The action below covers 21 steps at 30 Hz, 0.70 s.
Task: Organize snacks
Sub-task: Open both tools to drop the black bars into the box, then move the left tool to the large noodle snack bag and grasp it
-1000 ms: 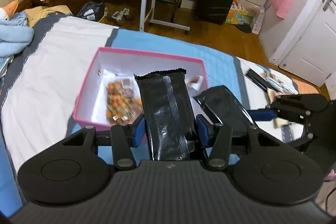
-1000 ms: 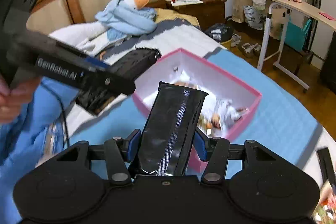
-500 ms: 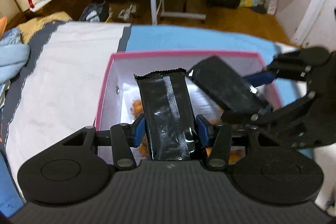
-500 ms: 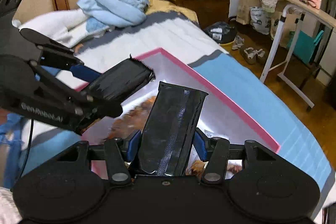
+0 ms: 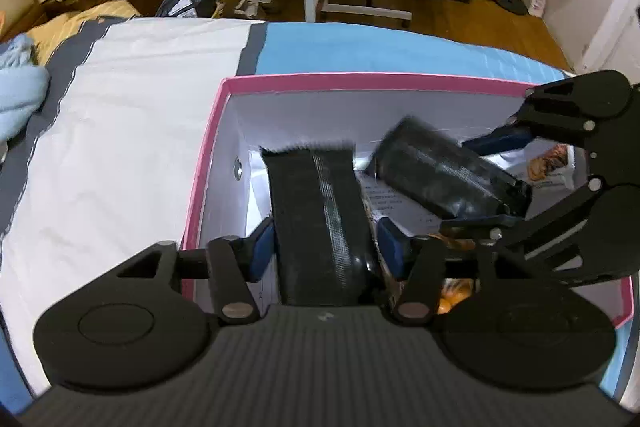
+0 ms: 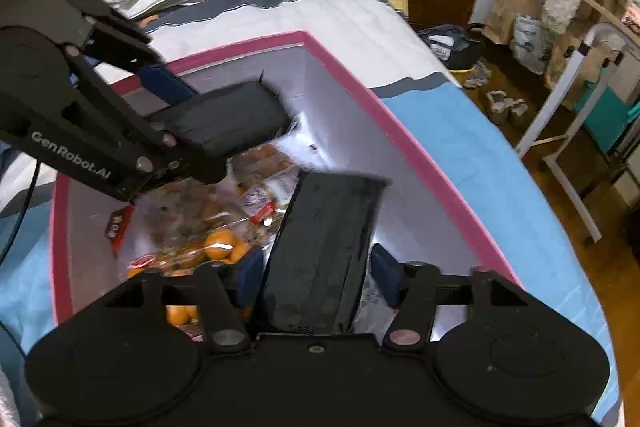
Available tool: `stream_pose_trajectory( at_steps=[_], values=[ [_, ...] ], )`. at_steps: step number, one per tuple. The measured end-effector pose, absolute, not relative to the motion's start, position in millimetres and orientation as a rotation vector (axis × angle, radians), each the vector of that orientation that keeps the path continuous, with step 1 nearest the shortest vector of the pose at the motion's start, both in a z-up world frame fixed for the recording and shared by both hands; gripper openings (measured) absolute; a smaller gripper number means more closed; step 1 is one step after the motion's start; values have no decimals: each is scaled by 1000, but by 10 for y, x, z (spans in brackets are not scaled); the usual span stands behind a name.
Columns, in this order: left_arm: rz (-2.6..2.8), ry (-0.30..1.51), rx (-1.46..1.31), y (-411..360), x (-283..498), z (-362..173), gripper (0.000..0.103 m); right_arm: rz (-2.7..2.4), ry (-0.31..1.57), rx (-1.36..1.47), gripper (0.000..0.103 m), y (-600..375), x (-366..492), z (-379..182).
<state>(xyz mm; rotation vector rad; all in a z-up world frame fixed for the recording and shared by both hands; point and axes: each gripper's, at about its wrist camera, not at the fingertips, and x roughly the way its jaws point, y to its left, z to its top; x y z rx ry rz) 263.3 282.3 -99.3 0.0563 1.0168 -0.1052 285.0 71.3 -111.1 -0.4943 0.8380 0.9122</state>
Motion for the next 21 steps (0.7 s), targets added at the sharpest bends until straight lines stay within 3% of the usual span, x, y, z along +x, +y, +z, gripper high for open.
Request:
stream_pose_trajectory(
  at_steps=[3,10,21],
  values=[
    [-97,1012,22,2822,2595,-985,64,878,833,-472,73,628,2838,-1066],
    [-127,978,43,2610,2326,-705,66,882,806,-315,73,62,2618,-728],
    [-239,887,78,1963,1670,21,78,767,873,-261,73,-1080,2093,-53]
  ],
)
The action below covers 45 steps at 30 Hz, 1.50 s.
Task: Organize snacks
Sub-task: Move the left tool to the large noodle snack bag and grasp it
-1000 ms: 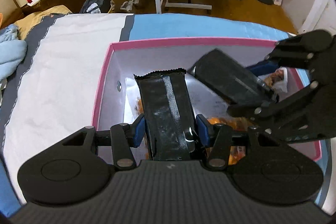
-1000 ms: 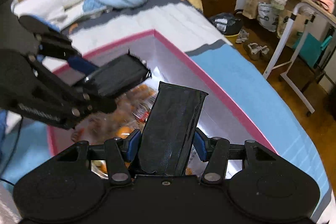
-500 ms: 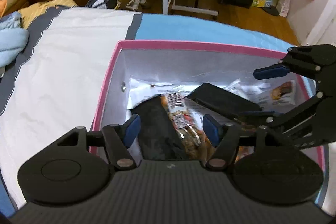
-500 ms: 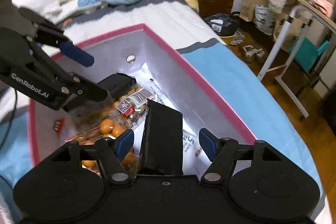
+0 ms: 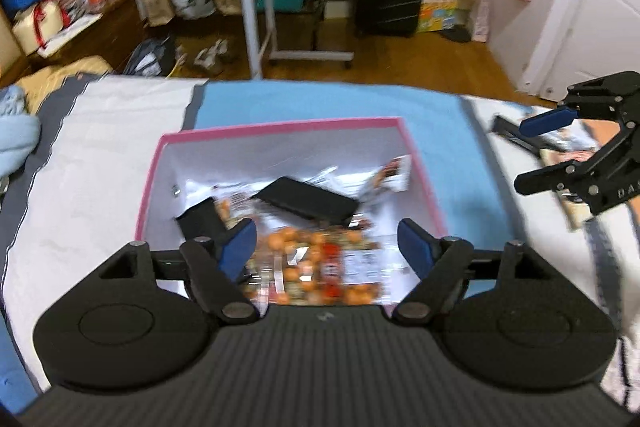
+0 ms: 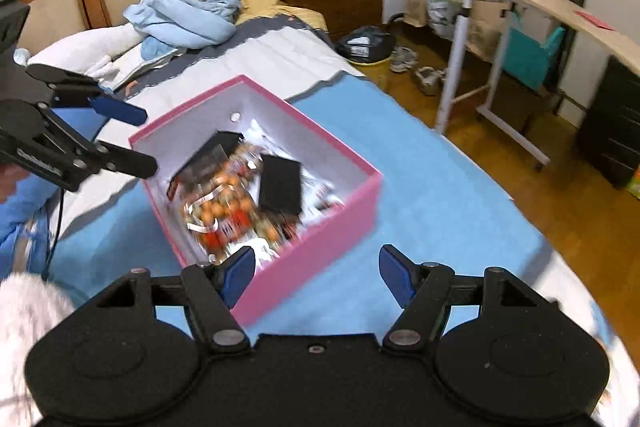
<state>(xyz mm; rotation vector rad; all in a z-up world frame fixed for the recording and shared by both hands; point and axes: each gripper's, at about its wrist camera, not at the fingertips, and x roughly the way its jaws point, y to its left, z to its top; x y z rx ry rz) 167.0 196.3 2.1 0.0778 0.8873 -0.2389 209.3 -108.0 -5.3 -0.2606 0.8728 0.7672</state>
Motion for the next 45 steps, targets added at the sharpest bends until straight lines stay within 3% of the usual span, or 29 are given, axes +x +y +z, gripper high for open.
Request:
stream_pose_trajectory(
  at_steps=[6,9,20,23,34,40,45],
  values=[
    [-338,846,121,1462,1344,364,86,725,812,-284,76,-1790,1658,291],
    [-381,831,162,1159,1194,491,88,660,819,-302,88,-2124,1465,370],
    [-547,794,216,69,939,546,95,477,881,-249,93,-3106,1097,206],
    [-572,752,232,-229,907,444,96,354,945,-140,93,-3305,1172,110],
    [-635,797,189,-1024,1092,-168,96,255,911,214,93,-3719,1462,-273],
    [-608,845,168,-1232,1264,-469,96,216,782,161,95,-3778,1497,-501],
    [-638,880,53,-1328,1515,-739,96,199,850,256,95,-4022,1659,-763]
  ],
)
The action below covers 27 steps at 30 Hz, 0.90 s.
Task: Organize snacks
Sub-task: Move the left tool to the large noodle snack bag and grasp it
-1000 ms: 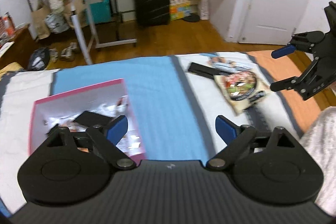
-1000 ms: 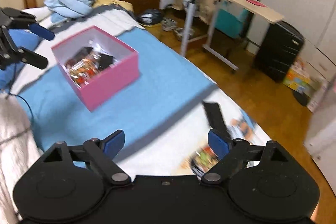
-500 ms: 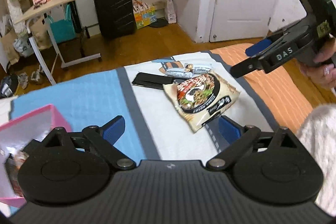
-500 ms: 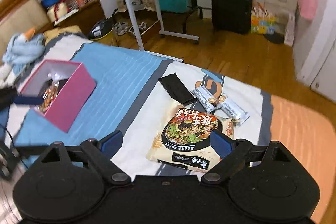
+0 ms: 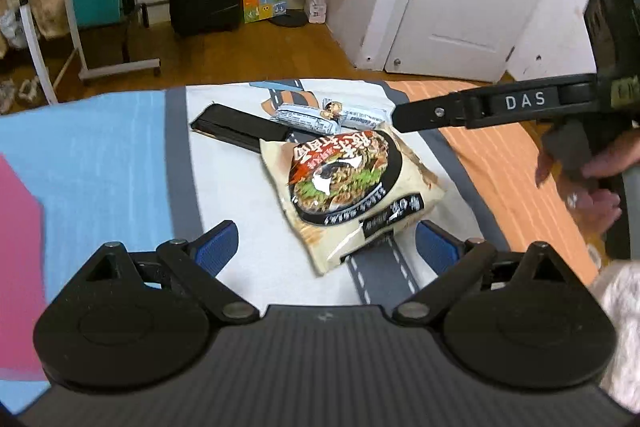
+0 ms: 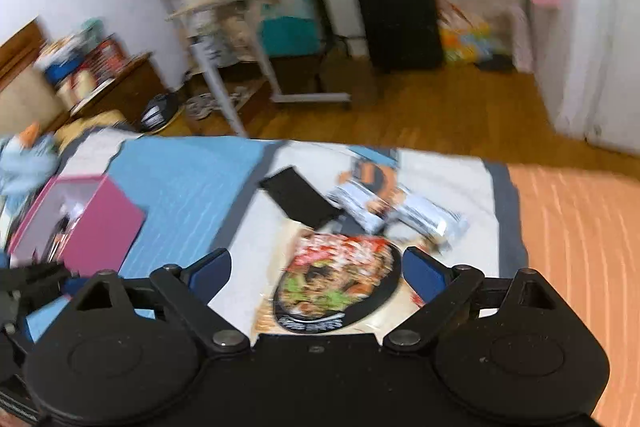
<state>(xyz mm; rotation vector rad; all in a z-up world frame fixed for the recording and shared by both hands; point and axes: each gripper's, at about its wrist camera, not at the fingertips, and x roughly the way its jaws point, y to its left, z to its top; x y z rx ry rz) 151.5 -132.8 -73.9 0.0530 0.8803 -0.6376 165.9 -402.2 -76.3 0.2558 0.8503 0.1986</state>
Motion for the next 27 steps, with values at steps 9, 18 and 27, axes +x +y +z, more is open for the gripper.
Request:
stream_pose_trajectory(
  at_steps=[9,18,27],
  values=[
    [-585,872,58,-1764,1876,-1252,97,42,1023,416,94,-4483,1947,-1273],
    [-571,1018,-152,-1669,2210,-1793,93,96,1103,489,84,-4632,2056,-1721],
    [-633,1010,-252,-1642,2194,-1890,53,163,1166,516,65,-4534,2056,-1827]
  ],
)
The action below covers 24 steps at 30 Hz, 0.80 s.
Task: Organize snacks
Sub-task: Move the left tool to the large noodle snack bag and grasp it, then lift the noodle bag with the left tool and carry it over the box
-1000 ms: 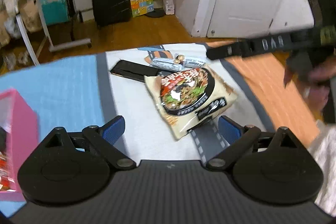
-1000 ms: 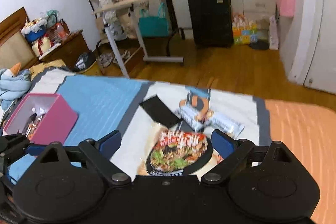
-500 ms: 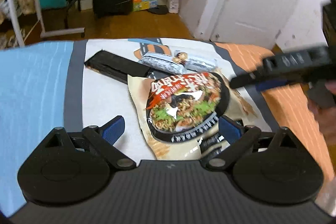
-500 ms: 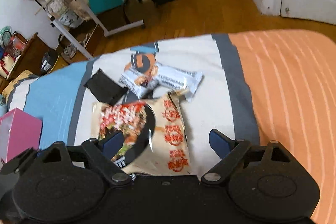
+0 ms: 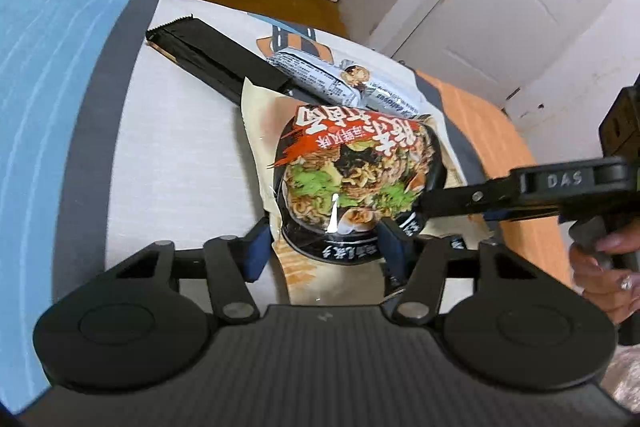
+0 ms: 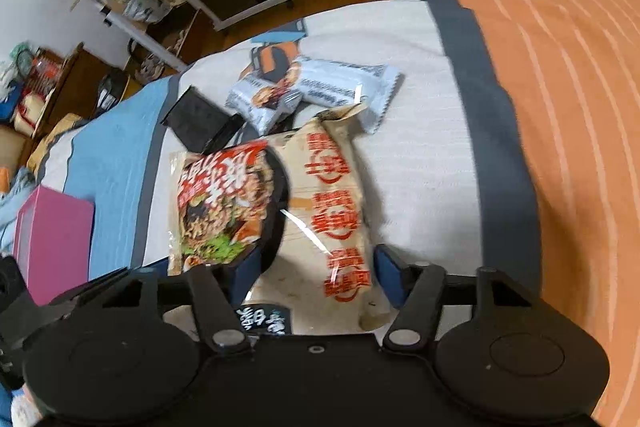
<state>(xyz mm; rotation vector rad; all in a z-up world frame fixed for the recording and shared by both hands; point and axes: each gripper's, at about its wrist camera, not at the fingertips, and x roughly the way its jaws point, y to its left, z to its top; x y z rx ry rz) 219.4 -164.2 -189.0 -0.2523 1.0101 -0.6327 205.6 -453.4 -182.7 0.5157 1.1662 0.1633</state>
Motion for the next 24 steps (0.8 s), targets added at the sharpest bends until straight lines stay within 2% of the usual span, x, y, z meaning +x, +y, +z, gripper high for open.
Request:
stream_pose_trajectory(
  at_steps=[5,10,24],
  values=[
    [-645,1035,-356,-1620,2231,-1983,52,177,1148,479,61,-4496,2092,-1846],
    [-644,1022,-294,-1760,2122,-1885,52,221,1138,400,54,-4390,2029,-1735],
    [-624,1064,-234,-1625,1812,-1704,54,289,1275,319,54,-4146,1818,-1569]
  ],
)
